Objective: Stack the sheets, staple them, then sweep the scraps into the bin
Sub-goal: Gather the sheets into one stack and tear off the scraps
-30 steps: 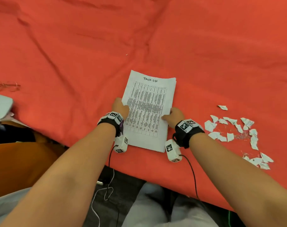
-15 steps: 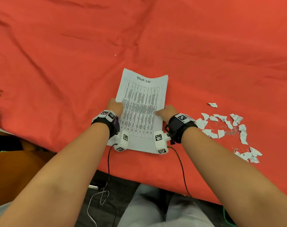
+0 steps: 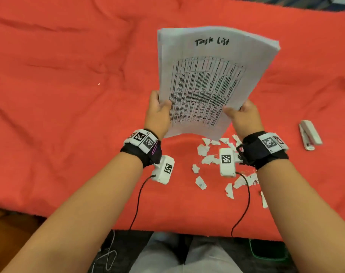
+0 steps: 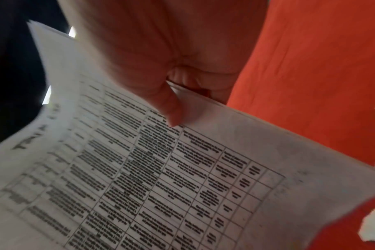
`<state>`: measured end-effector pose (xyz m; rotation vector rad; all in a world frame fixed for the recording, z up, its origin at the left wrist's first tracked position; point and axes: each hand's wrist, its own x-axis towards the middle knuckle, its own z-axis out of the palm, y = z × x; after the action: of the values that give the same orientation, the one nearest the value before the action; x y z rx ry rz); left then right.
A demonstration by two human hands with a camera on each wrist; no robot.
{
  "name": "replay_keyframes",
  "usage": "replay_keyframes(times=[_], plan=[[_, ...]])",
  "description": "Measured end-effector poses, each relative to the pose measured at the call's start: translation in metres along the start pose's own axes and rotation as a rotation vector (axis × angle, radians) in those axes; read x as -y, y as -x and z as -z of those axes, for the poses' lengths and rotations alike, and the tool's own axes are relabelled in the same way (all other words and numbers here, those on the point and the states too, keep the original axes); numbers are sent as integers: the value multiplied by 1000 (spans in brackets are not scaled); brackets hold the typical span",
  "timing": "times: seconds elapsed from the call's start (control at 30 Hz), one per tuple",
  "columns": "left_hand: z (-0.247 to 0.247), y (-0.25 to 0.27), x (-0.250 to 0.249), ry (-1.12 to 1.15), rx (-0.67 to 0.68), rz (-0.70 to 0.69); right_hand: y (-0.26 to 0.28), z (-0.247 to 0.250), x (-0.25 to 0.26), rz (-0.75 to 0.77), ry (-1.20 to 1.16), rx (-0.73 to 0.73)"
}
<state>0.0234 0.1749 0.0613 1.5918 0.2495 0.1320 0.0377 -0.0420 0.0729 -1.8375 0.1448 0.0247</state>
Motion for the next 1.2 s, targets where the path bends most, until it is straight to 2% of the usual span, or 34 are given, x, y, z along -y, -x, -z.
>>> replay_keyframes(times=[0.17, 0.33, 0.47, 0.67, 0.77, 0.83, 0.97, 1.1, 1.2], plan=[[-34, 14, 15, 85, 50, 24, 7, 26, -28, -47, -63, -24], [-47, 9, 24, 104, -56, 40, -3, 20, -40, -130, -190, -59], [-52, 3, 30, 55, -75, 55, -6, 9, -45, -170, -244, -32], [-57, -5, 10, 10, -111, 25, -17, 26, -40, -161, -262, 7], [-59, -8, -8, 92, -136, 0, -11, 48, -45, -184, -254, -48], [-64, -9, -20, 163, -146, -3, -3, 60, -51, -254, -410, -76], [-89, -4, -35, 361, -108, 42, 0, 69, -54, -337, -905, -83], [-116, 8, -39, 485, -62, 149, -1, 73, -43, -291, -909, 27], [-118, 13, -32, 496, -29, 196, -2, 90, -38, -293, -882, -21]])
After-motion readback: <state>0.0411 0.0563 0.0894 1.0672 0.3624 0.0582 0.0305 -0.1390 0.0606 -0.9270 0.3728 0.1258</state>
